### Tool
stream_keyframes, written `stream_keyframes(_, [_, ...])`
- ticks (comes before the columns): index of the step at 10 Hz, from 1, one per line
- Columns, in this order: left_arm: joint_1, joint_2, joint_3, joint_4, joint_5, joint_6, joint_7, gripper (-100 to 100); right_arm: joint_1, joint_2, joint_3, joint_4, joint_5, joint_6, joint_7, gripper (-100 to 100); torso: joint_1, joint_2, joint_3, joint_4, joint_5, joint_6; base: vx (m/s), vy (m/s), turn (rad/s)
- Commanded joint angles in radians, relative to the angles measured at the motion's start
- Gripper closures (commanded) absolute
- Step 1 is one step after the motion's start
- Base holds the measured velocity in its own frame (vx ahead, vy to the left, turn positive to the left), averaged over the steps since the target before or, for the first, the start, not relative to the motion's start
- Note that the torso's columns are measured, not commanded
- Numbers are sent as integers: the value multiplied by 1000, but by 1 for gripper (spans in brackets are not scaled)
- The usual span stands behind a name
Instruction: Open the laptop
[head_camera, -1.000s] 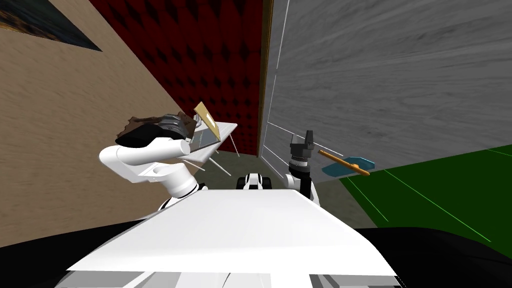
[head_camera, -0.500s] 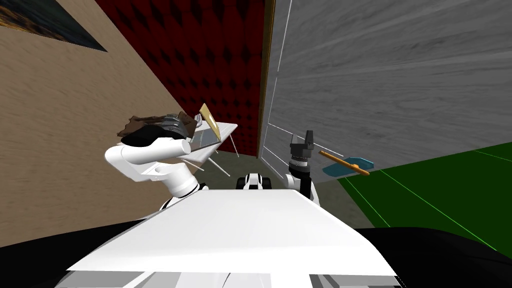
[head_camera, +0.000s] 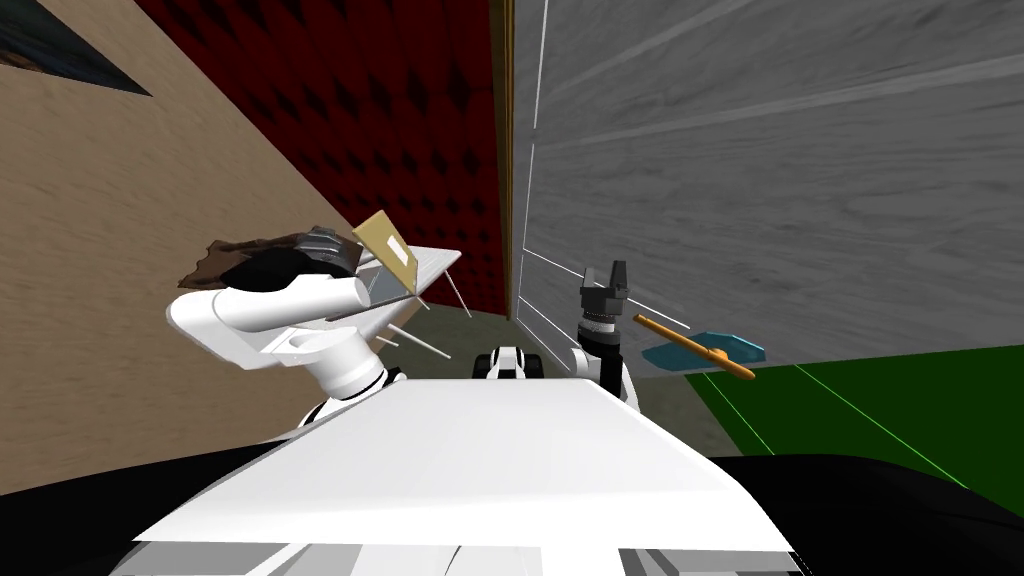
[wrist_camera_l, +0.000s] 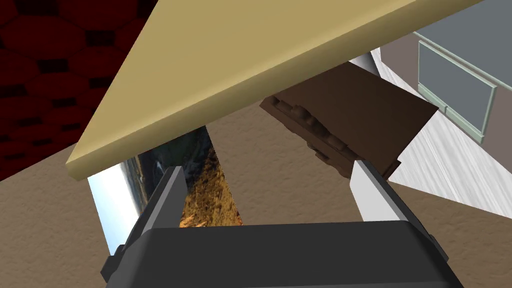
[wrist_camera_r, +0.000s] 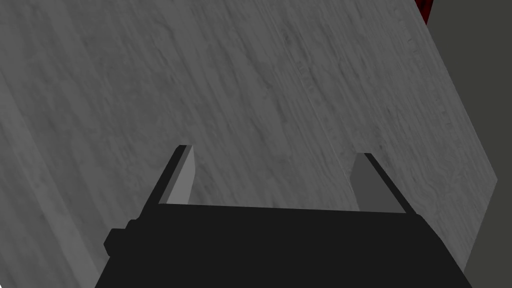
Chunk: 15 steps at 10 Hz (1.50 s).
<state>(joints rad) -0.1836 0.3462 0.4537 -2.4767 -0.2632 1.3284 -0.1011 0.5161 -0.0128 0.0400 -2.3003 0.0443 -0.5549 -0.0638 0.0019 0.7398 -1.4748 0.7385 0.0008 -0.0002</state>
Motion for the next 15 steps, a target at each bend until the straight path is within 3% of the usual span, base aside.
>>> stream_keyframes(1, [3, 30, 9, 3, -32, 42, -31, -100, 0, 0, 0, 0, 0, 0, 0, 0, -2, -1, -1, 0, -1, 0, 93, -127, 20])
stream_keyframes(3, [5, 61, 24, -50, -60, 90, -57, -100, 0, 0, 0, 0, 0, 0, 0, 0, -5, -3, -2, -1, -2, 2, 109, -151, 23])
stream_keyframes(5, [5, 67, 27, -85, -66, 100, -63, -100, 0, 0, 0, 0, 0, 0, 0, 0, -6, -3, -2, -1, -3, 2, 69, -106, -2])
stream_keyframes(8, [-13, 86, 35, -99, -57, 144, -78, -100, 0, 0, 0, 0, 0, 0, 0, 0, 5, -2, -1, 0, 1, 0, 59, 35, -24])
stream_keyframes(9, [-13, 83, 33, -92, -58, 134, -74, -100, 0, 0, 0, 0, 0, 0, 0, 0, 4, -4, -3, -1, 1, 0, 36, 49, -8])
stream_keyframes(10, [-1, 70, 28, -77, -62, 106, -65, 100, 0, 0, 0, 0, 0, 0, 0, 0, -2, -2, -1, -1, 0, 0, -42, -49, 44])
stream_keyframes(11, [-8, 79, 33, -84, -58, 123, -71, 100, 0, 0, 0, 0, 0, 0, 0, 0, -9, 3, 2, 0, -2, 0, -10, -15, -1])
stream_keyframes(12, [-34, 55, 53, -93, -48, 135, -35, 100, 0, 0, 0, 0, 0, 0, 0, 0, -5, 2, 5, -3, 4, -1, -13, 60, 6])
stream_keyframes(15, [-64, 14, 79, -105, -32, 170, 16, 100, 0, 0, 0, 0, 0, 0, 0, 0, 11, -1, 0, -2, 7, -4, -43, 100, -2])
